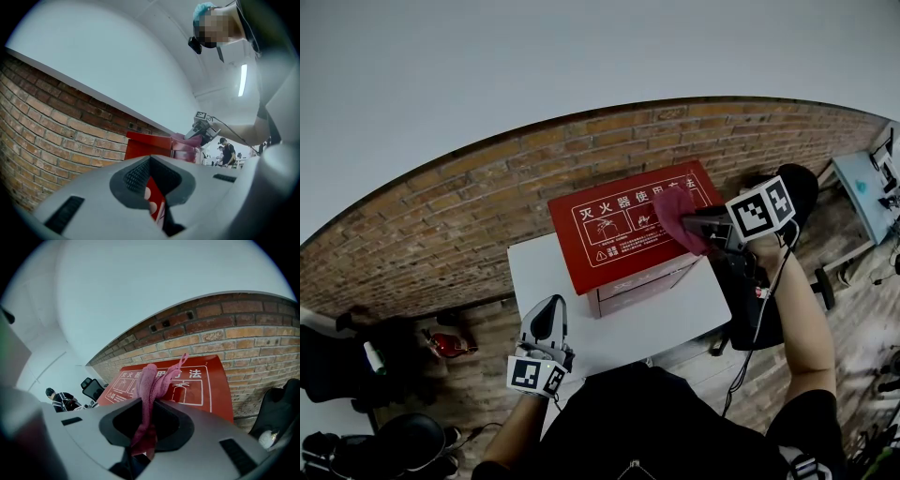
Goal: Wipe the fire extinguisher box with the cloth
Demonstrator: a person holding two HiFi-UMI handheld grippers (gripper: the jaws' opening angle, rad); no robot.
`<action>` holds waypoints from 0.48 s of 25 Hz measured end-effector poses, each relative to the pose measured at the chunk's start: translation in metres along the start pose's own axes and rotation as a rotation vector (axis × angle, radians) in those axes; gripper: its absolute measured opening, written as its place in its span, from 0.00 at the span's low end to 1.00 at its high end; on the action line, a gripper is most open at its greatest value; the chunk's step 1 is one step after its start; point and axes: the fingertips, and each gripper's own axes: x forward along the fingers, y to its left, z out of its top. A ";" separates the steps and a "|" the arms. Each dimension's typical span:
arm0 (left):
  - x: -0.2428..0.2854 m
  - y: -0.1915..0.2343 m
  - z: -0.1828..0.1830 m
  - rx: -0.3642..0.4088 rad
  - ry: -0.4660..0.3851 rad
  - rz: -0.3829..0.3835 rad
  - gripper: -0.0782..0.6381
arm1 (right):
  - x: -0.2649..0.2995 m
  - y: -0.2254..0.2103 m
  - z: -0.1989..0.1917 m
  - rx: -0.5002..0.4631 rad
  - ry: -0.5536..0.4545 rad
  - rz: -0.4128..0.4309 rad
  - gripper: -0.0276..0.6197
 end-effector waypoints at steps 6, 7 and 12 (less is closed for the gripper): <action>0.002 -0.005 -0.001 0.004 -0.001 0.002 0.16 | -0.013 -0.018 -0.004 0.017 -0.017 -0.024 0.16; 0.003 -0.006 -0.001 0.006 0.000 0.003 0.16 | -0.015 -0.020 -0.005 0.019 -0.020 -0.027 0.16; 0.006 -0.010 0.001 0.011 -0.002 0.009 0.16 | -0.024 -0.030 -0.007 0.026 -0.031 -0.038 0.16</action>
